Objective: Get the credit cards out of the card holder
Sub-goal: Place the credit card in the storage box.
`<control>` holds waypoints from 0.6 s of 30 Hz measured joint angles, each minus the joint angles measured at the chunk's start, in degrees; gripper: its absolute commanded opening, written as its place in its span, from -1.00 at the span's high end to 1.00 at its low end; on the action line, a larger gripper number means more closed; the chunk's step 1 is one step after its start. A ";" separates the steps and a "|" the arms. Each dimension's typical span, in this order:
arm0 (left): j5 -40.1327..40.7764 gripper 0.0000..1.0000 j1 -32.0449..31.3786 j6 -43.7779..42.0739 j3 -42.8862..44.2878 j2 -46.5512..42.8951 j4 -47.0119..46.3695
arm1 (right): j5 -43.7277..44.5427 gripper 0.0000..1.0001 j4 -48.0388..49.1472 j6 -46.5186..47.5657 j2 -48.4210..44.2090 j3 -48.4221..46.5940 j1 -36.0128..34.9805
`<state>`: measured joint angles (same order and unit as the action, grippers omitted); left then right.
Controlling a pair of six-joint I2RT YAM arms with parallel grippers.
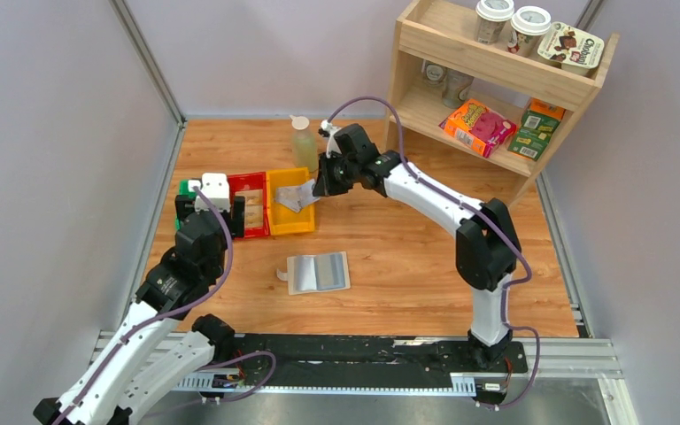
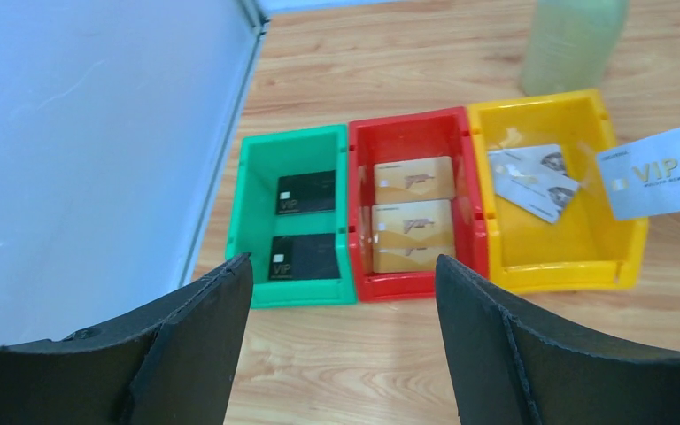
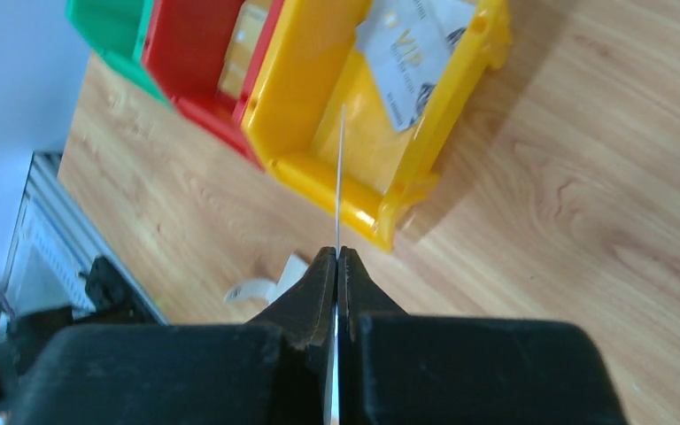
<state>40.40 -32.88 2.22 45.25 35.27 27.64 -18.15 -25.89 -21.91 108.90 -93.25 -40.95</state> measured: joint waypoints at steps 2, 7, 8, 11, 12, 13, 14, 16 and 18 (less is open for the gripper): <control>0.83 -0.64 1.79 0.48 0.00 0.04 0.02 | 1.60 1.00 -2.10 -1.42 3.82 -4.83 0.31; 0.63 -0.64 6.05 1.84 0.00 0.13 0.22 | 3.54 1.00 -5.77 -4.22 12.83 -15.58 0.55; 0.55 -0.64 6.69 2.03 0.00 0.11 0.26 | 3.61 1.00 -6.49 -4.83 14.56 -17.42 0.52; -0.07 -0.62 8.20 2.49 -0.07 -0.42 0.22 | 2.99 1.00 -7.37 -6.27 17.97 -20.22 0.52; -0.50 -0.62 8.59 2.54 -0.17 -0.68 0.20 | 2.60 1.00 -7.32 -6.93 19.10 -20.76 0.48; -0.90 -0.62 8.81 2.56 -0.28 -0.96 0.15 | 2.25 1.00 -7.28 -7.37 19.71 -20.94 0.46; -1.51 -0.62 9.14 2.56 -0.46 -1.38 0.00 | 1.66 1.00 -7.21 -7.93 20.39 -21.03 0.37; -2.64 -0.63 9.81 2.60 -0.85 -2.12 -0.13 | 0.09 0.96 -6.34 -9.35 21.77 -21.05 0.09; -3.56 -0.65 10.38 2.60 -1.09 -2.51 -0.26 | -0.83 0.79 -5.53 -10.12 22.29 -21.05 -0.37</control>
<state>36.84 -22.50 4.82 44.16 32.75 27.38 -18.98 -31.42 -32.03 131.20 -114.30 -41.32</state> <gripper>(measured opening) 0.814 0.015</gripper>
